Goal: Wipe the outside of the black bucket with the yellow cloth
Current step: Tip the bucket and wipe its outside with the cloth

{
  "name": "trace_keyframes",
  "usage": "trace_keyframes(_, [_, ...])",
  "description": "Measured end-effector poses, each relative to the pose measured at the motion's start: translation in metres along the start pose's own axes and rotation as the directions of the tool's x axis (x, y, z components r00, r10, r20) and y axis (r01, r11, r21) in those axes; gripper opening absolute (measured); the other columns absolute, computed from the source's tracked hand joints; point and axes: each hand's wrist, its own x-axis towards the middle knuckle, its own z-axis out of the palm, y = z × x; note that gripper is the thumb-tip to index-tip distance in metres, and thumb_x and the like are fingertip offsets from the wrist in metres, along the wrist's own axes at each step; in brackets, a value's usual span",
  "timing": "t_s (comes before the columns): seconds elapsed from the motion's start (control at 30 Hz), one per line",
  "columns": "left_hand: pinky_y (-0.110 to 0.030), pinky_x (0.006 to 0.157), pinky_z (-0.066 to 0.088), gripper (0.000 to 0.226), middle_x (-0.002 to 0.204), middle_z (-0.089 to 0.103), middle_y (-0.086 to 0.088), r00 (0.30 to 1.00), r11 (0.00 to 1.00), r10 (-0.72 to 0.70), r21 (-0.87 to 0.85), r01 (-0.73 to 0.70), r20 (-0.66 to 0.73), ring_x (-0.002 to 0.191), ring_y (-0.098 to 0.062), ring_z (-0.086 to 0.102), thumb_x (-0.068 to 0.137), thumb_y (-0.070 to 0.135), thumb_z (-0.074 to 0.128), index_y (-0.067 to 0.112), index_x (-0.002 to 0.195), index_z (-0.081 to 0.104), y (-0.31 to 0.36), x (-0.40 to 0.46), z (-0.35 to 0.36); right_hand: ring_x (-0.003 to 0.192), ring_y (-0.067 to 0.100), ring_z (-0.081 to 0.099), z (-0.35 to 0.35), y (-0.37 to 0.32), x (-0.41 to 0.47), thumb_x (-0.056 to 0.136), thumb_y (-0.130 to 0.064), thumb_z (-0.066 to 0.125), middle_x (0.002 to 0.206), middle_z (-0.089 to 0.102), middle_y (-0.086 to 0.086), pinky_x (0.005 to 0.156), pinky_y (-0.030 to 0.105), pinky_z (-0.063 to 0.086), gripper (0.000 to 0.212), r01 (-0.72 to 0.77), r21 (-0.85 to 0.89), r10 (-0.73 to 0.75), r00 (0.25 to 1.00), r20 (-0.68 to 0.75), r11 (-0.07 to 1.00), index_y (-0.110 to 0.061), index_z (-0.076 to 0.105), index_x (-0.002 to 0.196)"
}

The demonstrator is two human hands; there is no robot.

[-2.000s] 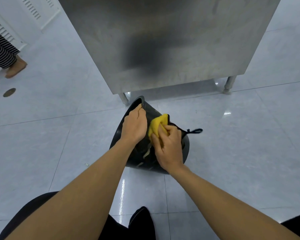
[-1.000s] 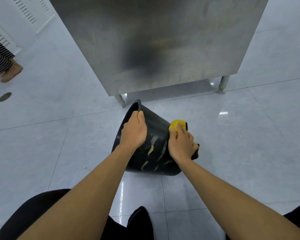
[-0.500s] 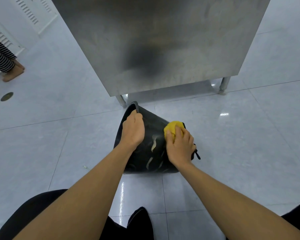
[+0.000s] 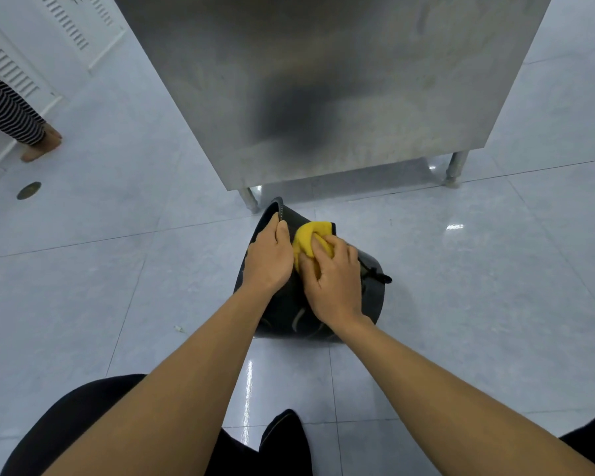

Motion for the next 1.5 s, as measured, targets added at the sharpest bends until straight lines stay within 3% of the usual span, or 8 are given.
trace_keyframes(0.17, [-0.048,0.117,0.026,0.052,0.154,0.041,0.000,0.995,0.993,-0.077,-0.086,0.082,0.061,0.140,-0.028,0.038,0.103,0.044,0.018,0.037,0.154,0.029,-0.008,-0.003,0.001,0.121,0.030,0.045,-0.002,0.033,-0.008,0.099,-0.050,0.037,0.140,0.050,0.005,0.099,0.045,0.043,0.047,-0.292,-0.036,0.292,0.956,0.013,0.956,-0.026,0.054,0.134])
trace_keyframes(0.4, [-0.007,0.068,0.039,0.021,0.106,0.051,-0.001,0.954,0.981,0.170,-0.050,-0.188,-0.246,0.082,-0.004,0.051,0.103,0.015,0.041,0.007,0.120,0.049,-0.008,-0.018,0.005,0.120,0.026,0.044,-0.003,0.009,0.000,0.098,-0.045,0.039,0.138,0.052,0.001,0.098,0.045,0.040,0.041,-0.276,-0.023,0.277,0.960,0.030,0.961,-0.026,0.056,0.130])
trace_keyframes(0.57, [-0.031,0.092,0.047,0.034,0.123,0.064,-0.002,0.951,0.980,0.197,0.046,-0.191,-0.237,0.109,-0.020,0.059,0.097,0.015,0.046,0.013,0.130,0.057,-0.005,-0.017,-0.003,0.114,0.024,0.044,0.004,-0.010,-0.001,0.100,-0.051,0.035,0.136,0.051,-0.001,0.091,0.042,0.043,0.043,-0.109,-0.018,0.109,0.994,0.008,0.994,-0.028,0.054,0.131])
trace_keyframes(0.73, [-0.042,0.094,0.050,0.045,0.131,0.060,-0.005,0.986,0.977,0.155,0.157,-0.144,-0.058,0.109,-0.027,0.061,0.103,0.017,0.037,0.023,0.147,0.035,-0.013,-0.022,-0.007,0.122,0.031,0.044,0.008,0.026,-0.007,0.102,-0.046,0.038,0.142,0.050,0.007,0.098,0.046,0.041,0.043,-0.236,-0.086,0.235,0.972,-0.023,0.968,-0.023,0.056,0.134])
trace_keyframes(0.93, [-0.038,0.097,0.053,0.033,0.123,0.061,-0.002,0.990,0.991,0.129,0.029,-0.128,-0.059,0.110,-0.019,0.060,0.106,0.022,0.038,0.018,0.138,0.045,-0.011,-0.022,-0.004,0.126,0.034,0.040,0.000,0.036,-0.011,0.103,-0.042,0.037,0.149,0.045,0.007,0.103,0.048,0.036,0.044,-0.445,-0.066,0.445,0.895,-0.018,0.893,-0.024,0.053,0.138])
trace_keyframes(1.1, [-0.037,0.100,0.048,0.038,0.124,0.065,-0.005,0.974,0.983,0.184,0.032,-0.181,-0.132,0.110,-0.019,0.060,0.104,0.016,0.040,0.011,0.140,0.051,-0.007,-0.020,0.001,0.116,0.029,0.046,-0.001,-0.018,-0.004,0.099,-0.041,0.041,0.138,0.054,0.004,0.094,0.043,0.041,0.043,-0.148,0.034,0.149,0.989,-0.021,0.988,-0.022,0.057,0.135])
trace_keyframes(1.23, [-0.013,0.083,0.044,0.035,0.116,0.059,0.005,0.977,0.985,0.171,-0.006,-0.174,-0.129,0.093,-0.005,0.057,0.101,0.011,0.044,0.010,0.136,0.047,-0.004,-0.022,-0.002,0.114,0.026,0.047,0.005,-0.027,-0.006,0.101,-0.042,0.037,0.135,0.055,0.005,0.095,0.039,0.044,0.046,-0.017,0.040,0.018,1.000,-0.020,0.999,-0.021,0.056,0.137])
trace_keyframes(1.5, [-0.024,0.086,0.051,0.040,0.128,0.061,-0.008,0.989,0.997,0.079,-0.015,-0.081,-0.123,0.087,-0.009,0.060,0.103,0.012,0.046,0.015,0.142,0.039,-0.007,-0.017,-0.007,0.125,0.032,0.038,0.005,0.043,-0.020,0.104,-0.040,0.040,0.146,0.043,0.010,0.102,0.044,0.041,0.041,-0.402,-0.057,0.403,0.915,0.007,0.914,-0.022,0.058,0.136])
